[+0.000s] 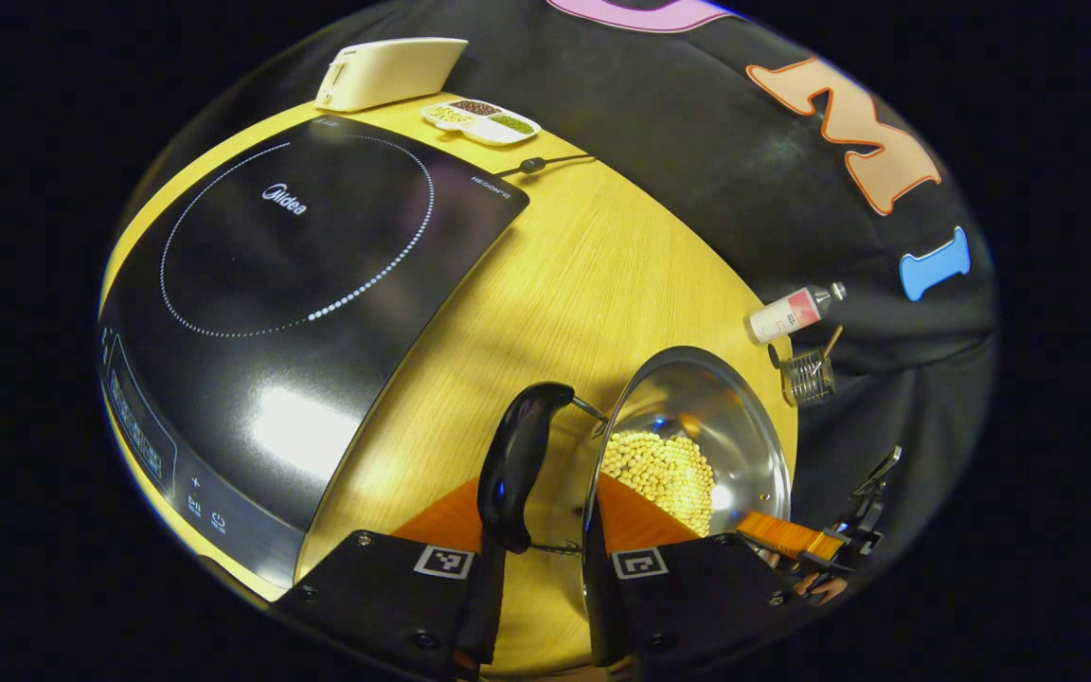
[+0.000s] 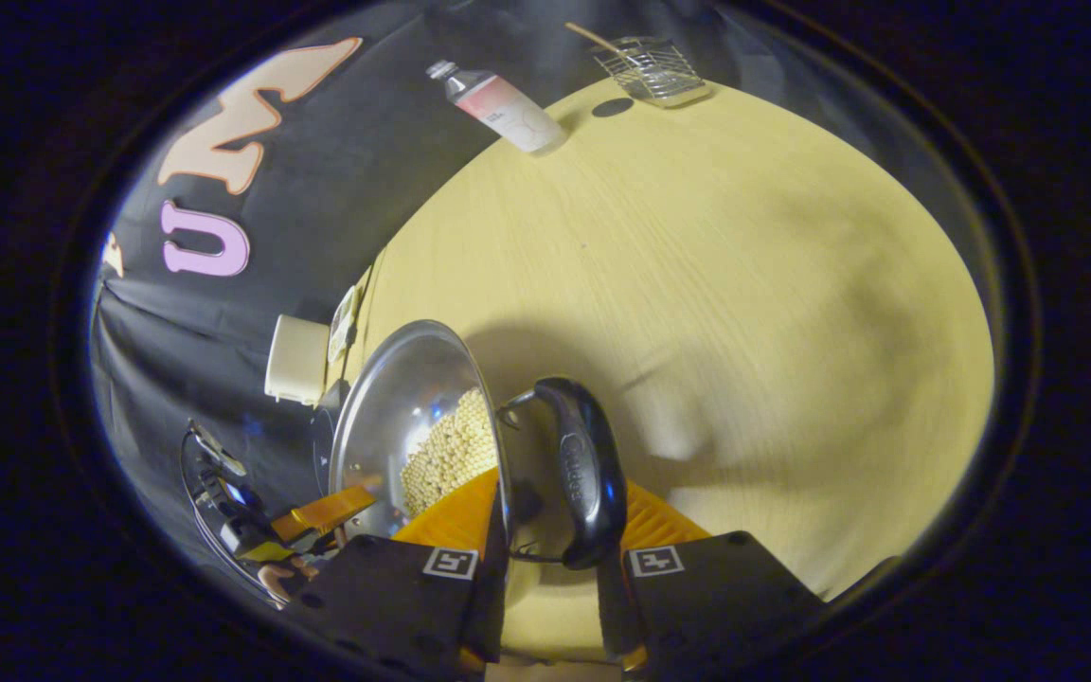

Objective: First push the handle of the pot to place it horizontally, then grasp the pot with both hands and set it on the induction cooktop.

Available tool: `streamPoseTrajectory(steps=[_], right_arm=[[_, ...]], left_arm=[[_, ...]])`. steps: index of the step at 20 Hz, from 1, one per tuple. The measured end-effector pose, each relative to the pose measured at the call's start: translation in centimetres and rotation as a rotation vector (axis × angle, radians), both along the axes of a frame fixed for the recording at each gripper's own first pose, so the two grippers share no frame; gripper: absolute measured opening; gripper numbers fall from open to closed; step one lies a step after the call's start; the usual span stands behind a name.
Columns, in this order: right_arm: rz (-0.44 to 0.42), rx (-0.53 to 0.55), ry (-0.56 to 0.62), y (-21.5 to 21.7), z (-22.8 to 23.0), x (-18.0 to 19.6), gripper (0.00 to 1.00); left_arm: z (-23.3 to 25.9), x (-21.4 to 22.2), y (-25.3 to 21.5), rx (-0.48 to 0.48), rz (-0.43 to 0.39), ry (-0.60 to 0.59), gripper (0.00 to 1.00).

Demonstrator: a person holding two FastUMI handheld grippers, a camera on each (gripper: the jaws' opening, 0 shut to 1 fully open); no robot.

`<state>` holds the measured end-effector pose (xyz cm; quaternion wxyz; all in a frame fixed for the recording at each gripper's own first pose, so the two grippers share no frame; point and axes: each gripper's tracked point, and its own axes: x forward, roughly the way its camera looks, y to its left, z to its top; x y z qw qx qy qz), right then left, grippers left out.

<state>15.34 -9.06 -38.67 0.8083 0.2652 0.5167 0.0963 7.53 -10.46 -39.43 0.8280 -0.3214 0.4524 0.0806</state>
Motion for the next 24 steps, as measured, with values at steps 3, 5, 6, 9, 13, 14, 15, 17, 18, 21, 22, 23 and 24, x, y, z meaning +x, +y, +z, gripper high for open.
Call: streamPoseTrajectory(steps=[3, 5, 6, 9, 13, 14, 15, 17, 18, 21, 22, 23, 24], right_arm=[[0.016, 0.001, -0.054, 0.6, 1.1, -0.5, 0.43], [0.015, 0.007, -0.099, 0.9, 2.0, -0.6, 0.43], [0.015, 0.011, -0.115, 1.0, 2.4, -0.8, 0.43], [0.012, 0.017, -0.147, 1.5, 3.9, -1.1, 0.43], [0.034, 0.023, -0.177, 2.7, 5.8, -1.9, 0.43], [0.039, 0.026, -0.186, 3.3, 6.3, -2.2, 0.43], [0.043, 0.029, -0.196, 3.9, 6.8, -2.3, 0.43], [0.054, 0.035, -0.215, 5.2, 7.5, -2.7, 0.43], [0.059, 0.037, -0.223, 5.9, 7.9, -3.1, 0.43], [0.066, 0.04, -0.242, 8.5, 8.5, -3.3, 0.43], [0.065, 0.038, -0.246, 9.4, 8.6, -3.5, 0.43], [0.064, 0.035, -0.252, 10.4, 8.8, -3.6, 0.43], [0.062, 0.03, -0.259, 11.5, 9.0, -3.8, 0.43]], left_arm=[[0.9, -0.3, 0.5, 0.019, 0.015, -0.038, 0.37], [1.7, -0.4, 0.8, 0.042, 0.015, -0.078, 0.37], [2.1, -0.4, 0.9, 0.046, 0.015, -0.093, 0.37], [3.5, -0.7, 1.3, 0.05, 0.021, -0.128, 0.36], [5.1, -1.9, 2.3, 0.047, 0.044, -0.147, 0.36], [5.4, -2.2, 2.8, 0.045, 0.054, -0.152, 0.36], [5.8, -2.5, 3.3, 0.043, 0.061, -0.156, 0.36], [6.5, -3.0, 4.5, 0.041, 0.076, -0.166, 0.36], [6.7, -3.2, 5.1, 0.041, 0.079, -0.173, 0.36], [7.5, -3.4, 7.5, 0.047, 0.09, -0.199, 0.39], [7.6, -3.4, 8.4, 0.047, 0.084, -0.204, 0.39], [7.7, -3.5, 9.3, 0.044, 0.082, -0.208, 0.39], [7.7, -3.5, 10.3, 0.037, 0.079, -0.208, 0.36]])
